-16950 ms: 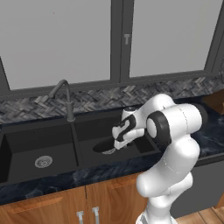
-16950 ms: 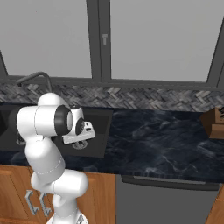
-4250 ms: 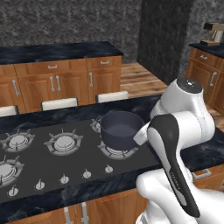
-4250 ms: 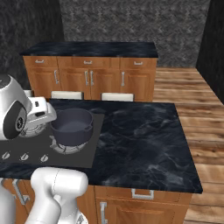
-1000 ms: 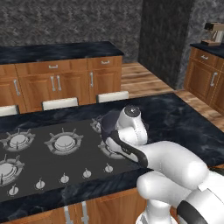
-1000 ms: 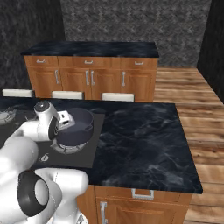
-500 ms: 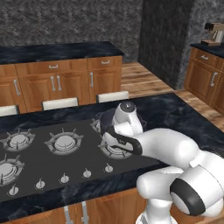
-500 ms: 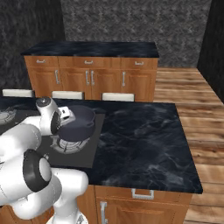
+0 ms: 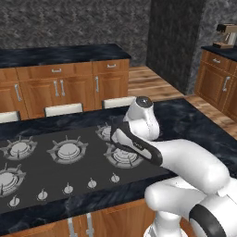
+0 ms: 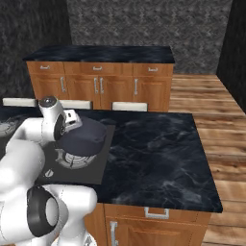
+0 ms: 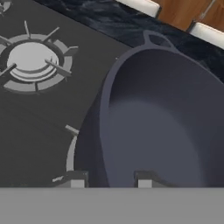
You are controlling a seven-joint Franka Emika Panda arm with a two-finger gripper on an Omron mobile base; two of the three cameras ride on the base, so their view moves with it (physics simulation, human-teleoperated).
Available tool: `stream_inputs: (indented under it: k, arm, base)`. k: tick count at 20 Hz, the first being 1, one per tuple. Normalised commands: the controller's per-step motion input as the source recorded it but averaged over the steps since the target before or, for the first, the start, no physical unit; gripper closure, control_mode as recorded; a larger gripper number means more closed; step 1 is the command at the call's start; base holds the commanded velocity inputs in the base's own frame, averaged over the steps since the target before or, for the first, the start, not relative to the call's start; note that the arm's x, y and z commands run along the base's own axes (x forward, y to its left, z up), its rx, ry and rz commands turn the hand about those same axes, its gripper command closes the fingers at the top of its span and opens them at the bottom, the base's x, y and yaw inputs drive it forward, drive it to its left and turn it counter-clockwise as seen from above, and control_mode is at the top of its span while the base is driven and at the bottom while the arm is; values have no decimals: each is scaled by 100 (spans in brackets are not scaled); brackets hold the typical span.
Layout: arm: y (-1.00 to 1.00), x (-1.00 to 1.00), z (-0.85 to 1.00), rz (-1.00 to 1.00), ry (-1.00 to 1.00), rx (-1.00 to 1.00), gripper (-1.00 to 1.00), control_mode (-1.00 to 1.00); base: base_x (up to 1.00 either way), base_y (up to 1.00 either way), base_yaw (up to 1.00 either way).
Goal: Move the pot and pan from the stove into the sink.
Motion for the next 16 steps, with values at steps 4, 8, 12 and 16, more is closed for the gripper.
stream_inputs:
  k: [4, 8, 12, 16]
  arm:
    - [-12, -45, 89, 2, 0, 5, 100, -100]
    - [-7, -53, 91, 7, 0, 0, 100, -100]
    - [-4, -77, 75, 10, -3, 0, 100, -100]
    - [-12, -87, 41, 13, -15, 0, 100, -100]
  base:
    - [0, 0, 0]
    - [0, 0, 0]
    - [0, 0, 0]
    - [0, 0, 0]
